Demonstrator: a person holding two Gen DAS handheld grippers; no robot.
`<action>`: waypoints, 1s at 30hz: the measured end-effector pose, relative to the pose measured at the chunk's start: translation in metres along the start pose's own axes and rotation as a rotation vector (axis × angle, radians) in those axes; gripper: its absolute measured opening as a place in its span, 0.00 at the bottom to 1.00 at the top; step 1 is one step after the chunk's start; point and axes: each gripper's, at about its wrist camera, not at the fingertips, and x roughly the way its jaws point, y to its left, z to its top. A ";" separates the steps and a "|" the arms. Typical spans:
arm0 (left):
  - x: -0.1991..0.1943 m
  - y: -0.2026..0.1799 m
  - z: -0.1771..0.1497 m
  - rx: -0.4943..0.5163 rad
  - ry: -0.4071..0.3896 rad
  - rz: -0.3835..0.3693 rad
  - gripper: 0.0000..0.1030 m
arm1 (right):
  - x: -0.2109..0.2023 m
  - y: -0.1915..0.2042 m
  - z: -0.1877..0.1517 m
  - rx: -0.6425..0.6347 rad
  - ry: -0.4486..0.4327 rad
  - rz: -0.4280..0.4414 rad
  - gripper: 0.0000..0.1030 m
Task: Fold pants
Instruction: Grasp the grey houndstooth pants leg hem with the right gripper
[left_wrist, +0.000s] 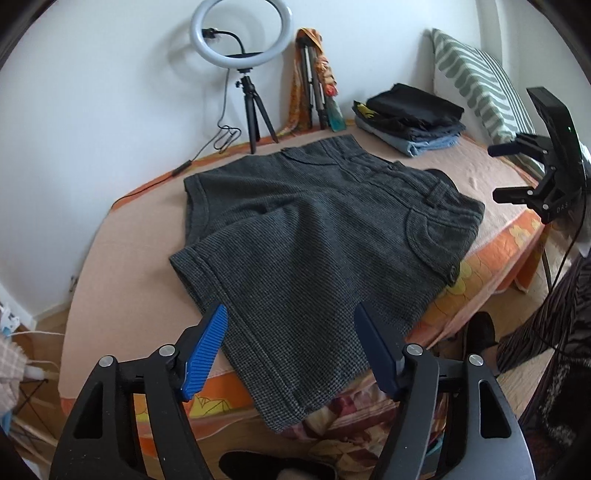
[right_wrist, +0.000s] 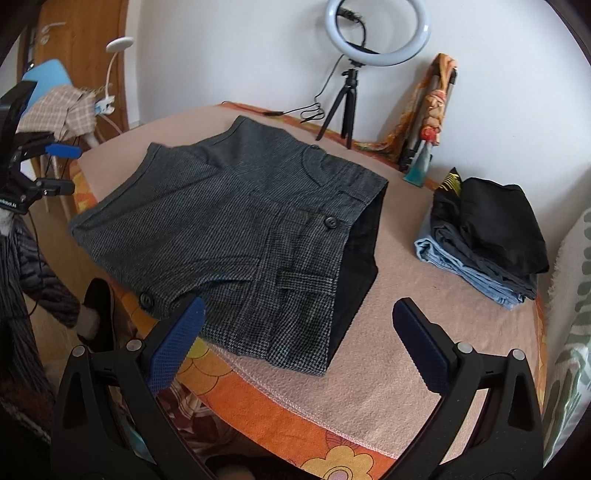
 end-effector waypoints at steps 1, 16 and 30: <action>0.001 -0.004 -0.003 0.017 0.010 -0.009 0.66 | 0.004 0.006 -0.001 -0.036 0.018 0.019 0.99; 0.020 -0.029 -0.032 0.161 0.098 -0.117 0.66 | 0.061 0.043 -0.030 -0.302 0.221 0.041 0.51; 0.044 -0.037 -0.055 0.285 0.134 0.048 0.66 | 0.044 0.037 0.004 -0.263 0.145 0.010 0.11</action>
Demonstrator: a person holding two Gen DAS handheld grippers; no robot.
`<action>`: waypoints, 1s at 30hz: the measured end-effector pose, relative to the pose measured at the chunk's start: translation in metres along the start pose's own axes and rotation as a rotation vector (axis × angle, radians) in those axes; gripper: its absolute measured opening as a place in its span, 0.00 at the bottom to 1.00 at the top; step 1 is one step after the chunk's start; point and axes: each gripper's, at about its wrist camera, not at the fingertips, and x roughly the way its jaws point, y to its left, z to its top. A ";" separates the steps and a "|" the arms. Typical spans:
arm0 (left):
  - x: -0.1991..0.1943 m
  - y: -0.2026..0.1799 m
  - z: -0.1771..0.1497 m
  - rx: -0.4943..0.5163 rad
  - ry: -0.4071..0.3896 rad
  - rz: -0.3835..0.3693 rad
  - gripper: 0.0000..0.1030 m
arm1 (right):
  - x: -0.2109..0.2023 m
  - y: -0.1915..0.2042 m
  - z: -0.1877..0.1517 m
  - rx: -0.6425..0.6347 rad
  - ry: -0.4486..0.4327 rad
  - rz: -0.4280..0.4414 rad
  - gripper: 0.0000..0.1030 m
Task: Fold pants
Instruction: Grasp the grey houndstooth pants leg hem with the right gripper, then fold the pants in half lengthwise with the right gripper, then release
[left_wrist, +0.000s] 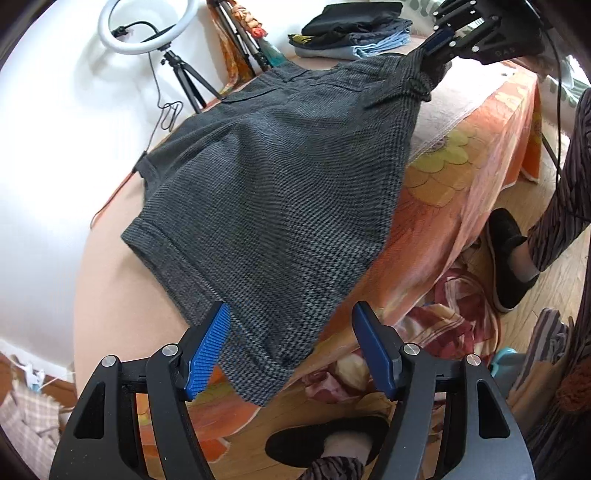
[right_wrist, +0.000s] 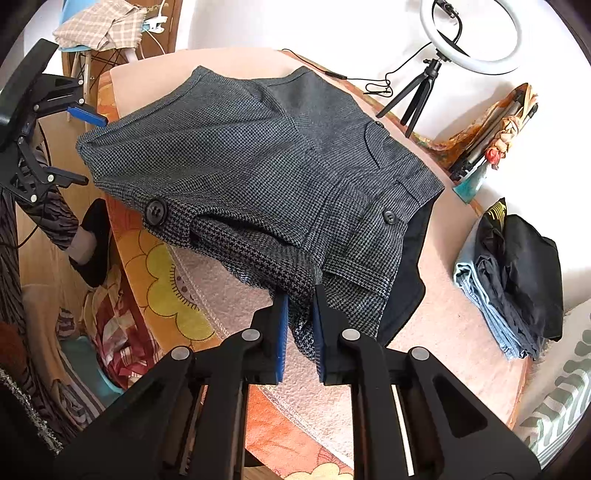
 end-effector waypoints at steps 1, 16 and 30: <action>0.000 0.005 -0.001 -0.016 -0.009 -0.004 0.62 | -0.002 -0.001 0.001 0.003 -0.006 -0.005 0.11; -0.033 0.070 0.038 -0.093 -0.202 -0.044 0.03 | -0.022 -0.009 0.016 0.036 -0.076 -0.056 0.11; -0.031 0.167 0.123 -0.124 -0.324 0.017 0.02 | -0.037 -0.084 0.097 0.056 -0.169 -0.181 0.10</action>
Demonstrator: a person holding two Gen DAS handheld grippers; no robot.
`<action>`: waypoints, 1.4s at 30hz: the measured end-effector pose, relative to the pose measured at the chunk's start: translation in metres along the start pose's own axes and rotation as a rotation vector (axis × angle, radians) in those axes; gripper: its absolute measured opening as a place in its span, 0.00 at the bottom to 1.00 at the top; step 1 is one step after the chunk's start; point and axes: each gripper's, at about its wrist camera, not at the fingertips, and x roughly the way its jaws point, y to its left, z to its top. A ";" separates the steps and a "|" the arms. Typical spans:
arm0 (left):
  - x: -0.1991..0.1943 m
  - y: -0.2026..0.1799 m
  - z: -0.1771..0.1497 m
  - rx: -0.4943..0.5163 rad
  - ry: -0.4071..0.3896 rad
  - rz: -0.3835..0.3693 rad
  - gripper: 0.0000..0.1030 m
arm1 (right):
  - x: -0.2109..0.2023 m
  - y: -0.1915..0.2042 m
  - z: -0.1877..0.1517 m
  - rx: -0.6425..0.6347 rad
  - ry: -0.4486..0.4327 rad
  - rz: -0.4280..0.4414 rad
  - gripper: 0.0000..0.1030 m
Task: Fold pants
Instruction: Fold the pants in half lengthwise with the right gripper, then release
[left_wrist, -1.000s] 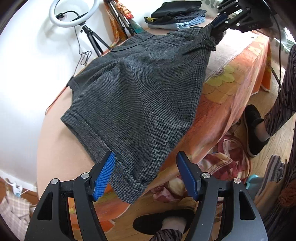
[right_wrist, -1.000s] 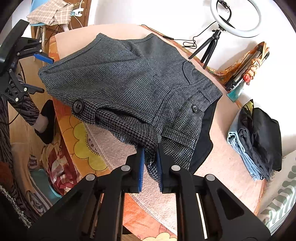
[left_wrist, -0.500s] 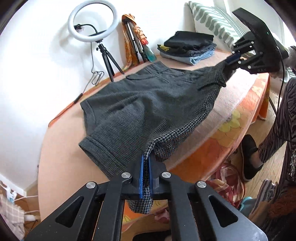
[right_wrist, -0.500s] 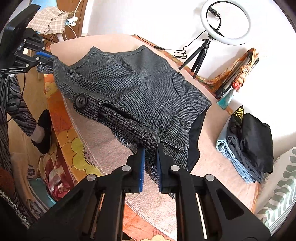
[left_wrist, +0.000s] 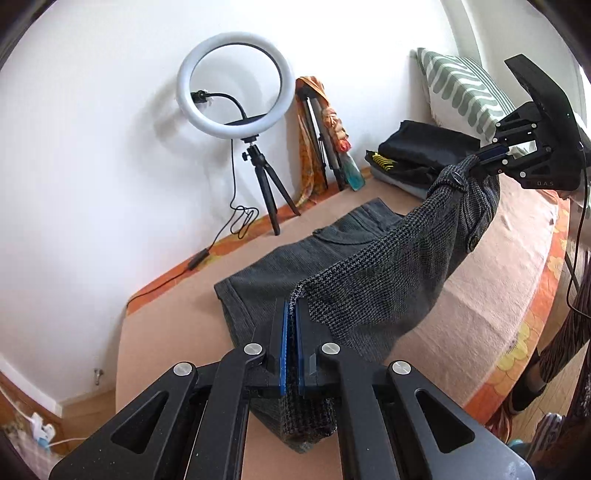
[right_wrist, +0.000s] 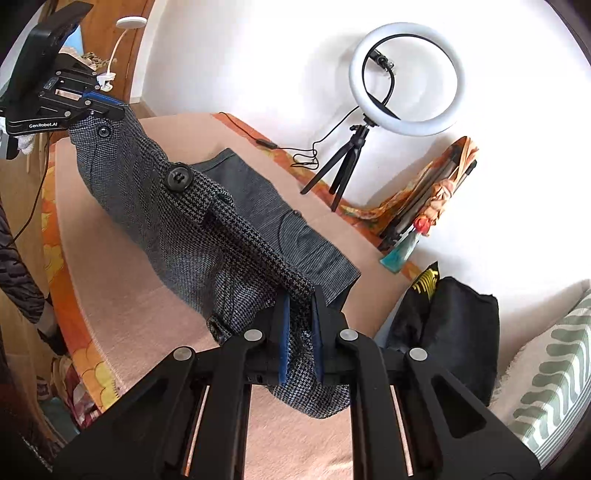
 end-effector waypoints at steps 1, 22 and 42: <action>0.005 0.007 0.006 -0.002 -0.004 0.004 0.02 | 0.005 -0.007 0.007 -0.002 -0.002 -0.008 0.10; 0.175 0.073 0.060 0.063 0.124 0.001 0.02 | 0.177 -0.084 0.056 0.031 0.175 0.009 0.10; 0.251 0.092 0.041 -0.077 0.264 -0.022 0.32 | 0.276 -0.093 0.036 0.108 0.304 0.041 0.22</action>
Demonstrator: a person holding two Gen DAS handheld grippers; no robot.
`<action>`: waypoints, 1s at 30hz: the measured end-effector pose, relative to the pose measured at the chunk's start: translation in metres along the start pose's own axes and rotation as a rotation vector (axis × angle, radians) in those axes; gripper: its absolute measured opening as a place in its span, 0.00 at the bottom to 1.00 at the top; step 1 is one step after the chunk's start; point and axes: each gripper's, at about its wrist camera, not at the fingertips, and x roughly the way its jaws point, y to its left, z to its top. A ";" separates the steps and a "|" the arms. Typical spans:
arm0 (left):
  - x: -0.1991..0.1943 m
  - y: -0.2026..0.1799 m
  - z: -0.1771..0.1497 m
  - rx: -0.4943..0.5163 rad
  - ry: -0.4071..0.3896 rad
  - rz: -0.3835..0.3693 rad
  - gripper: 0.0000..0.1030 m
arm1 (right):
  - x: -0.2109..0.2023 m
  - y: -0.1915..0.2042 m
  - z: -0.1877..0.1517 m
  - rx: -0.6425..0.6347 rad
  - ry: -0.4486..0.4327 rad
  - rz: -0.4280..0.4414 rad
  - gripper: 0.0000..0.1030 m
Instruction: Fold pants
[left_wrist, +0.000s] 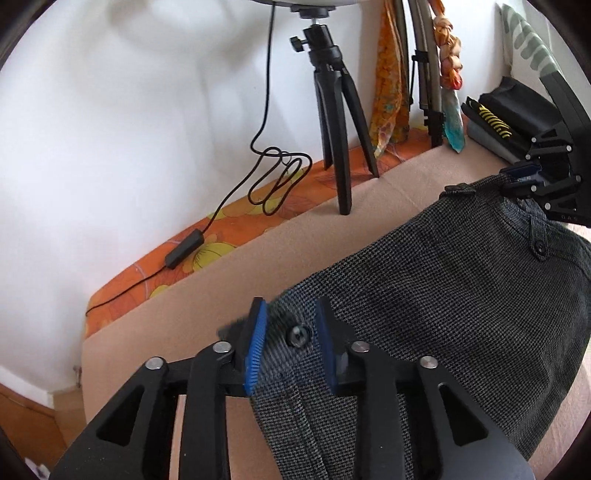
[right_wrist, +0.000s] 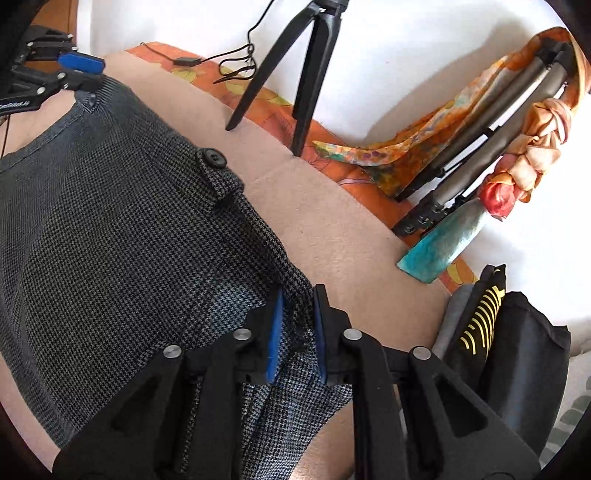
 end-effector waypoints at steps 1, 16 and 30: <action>-0.003 0.003 -0.001 -0.017 -0.005 0.003 0.38 | -0.001 -0.002 0.001 0.016 -0.007 -0.006 0.26; -0.092 0.036 -0.086 -0.290 -0.029 -0.047 0.52 | -0.118 0.047 -0.031 0.170 -0.221 0.211 0.56; -0.078 0.019 -0.163 -0.470 0.087 -0.216 0.52 | -0.115 0.233 -0.035 -0.112 -0.142 0.405 0.56</action>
